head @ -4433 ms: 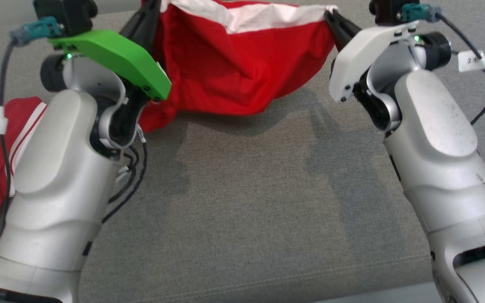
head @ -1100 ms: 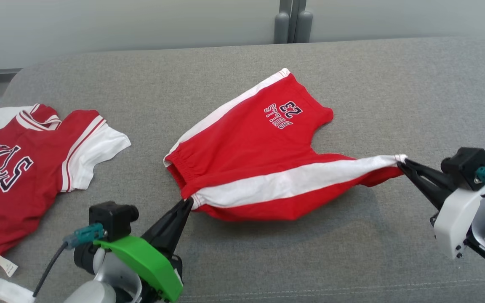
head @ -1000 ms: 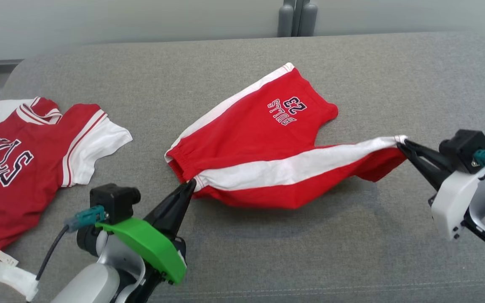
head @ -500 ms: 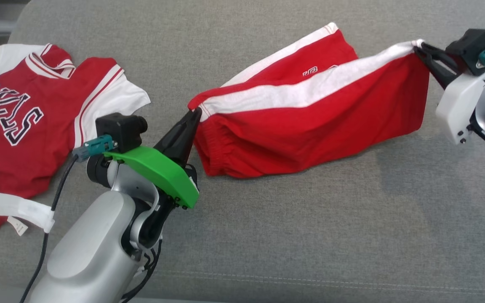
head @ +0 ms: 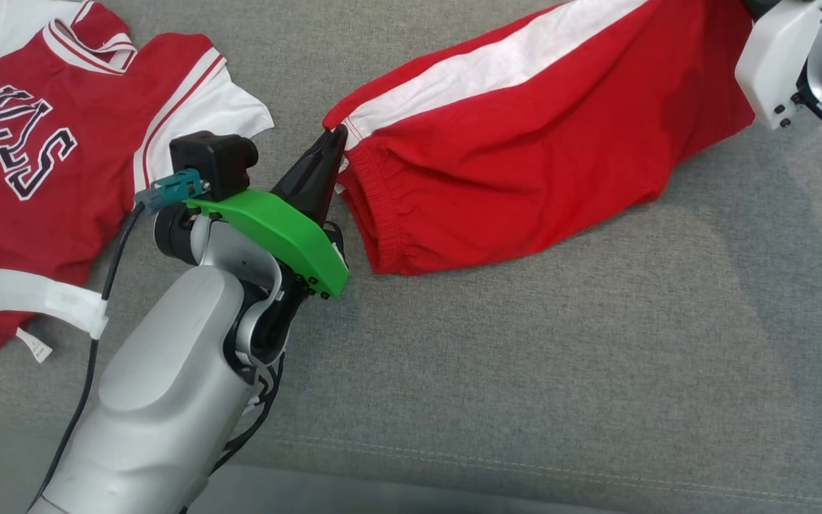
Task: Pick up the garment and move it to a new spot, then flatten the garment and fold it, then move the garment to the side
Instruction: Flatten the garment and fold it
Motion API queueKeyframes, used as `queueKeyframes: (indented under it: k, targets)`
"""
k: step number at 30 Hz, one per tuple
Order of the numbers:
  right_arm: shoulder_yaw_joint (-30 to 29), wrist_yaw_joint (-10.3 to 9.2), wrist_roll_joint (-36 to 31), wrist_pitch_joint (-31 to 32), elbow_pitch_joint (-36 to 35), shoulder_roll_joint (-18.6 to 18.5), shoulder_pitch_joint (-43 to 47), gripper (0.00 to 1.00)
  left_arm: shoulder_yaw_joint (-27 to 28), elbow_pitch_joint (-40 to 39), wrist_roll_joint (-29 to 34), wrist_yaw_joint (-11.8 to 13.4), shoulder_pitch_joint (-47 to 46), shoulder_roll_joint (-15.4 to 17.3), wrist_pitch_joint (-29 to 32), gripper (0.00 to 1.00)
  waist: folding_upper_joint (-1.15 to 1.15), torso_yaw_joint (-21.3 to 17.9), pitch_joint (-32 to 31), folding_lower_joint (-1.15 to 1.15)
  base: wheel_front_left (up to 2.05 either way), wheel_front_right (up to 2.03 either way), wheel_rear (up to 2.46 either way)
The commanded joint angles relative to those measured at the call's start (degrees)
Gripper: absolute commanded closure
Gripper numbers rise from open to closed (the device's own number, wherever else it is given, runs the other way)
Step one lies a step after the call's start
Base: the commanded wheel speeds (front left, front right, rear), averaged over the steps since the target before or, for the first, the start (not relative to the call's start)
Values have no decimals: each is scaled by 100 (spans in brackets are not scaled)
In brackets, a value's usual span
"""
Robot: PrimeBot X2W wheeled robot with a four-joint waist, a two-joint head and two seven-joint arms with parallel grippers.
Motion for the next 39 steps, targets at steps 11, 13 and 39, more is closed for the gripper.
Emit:
queueKeyframes:
  k: [11,13,39]
  targets:
    - [680,-10,394,-427,1131,396,-654,0,11,591,242,130,-503,-163,-273,0,0,130,263,0,0,0,0]
    - [725,-10,512,-528,1249,466,-701,0,12,694,280,151,-575,-190,-329,0,0,132,277,0,0,0,0]
    - [-1474,-9,1492,-1815,3479,1637,955,0,2419,-1258,1138,504,1895,-449,-1465,0,0,124,-825,0,0,0,0]
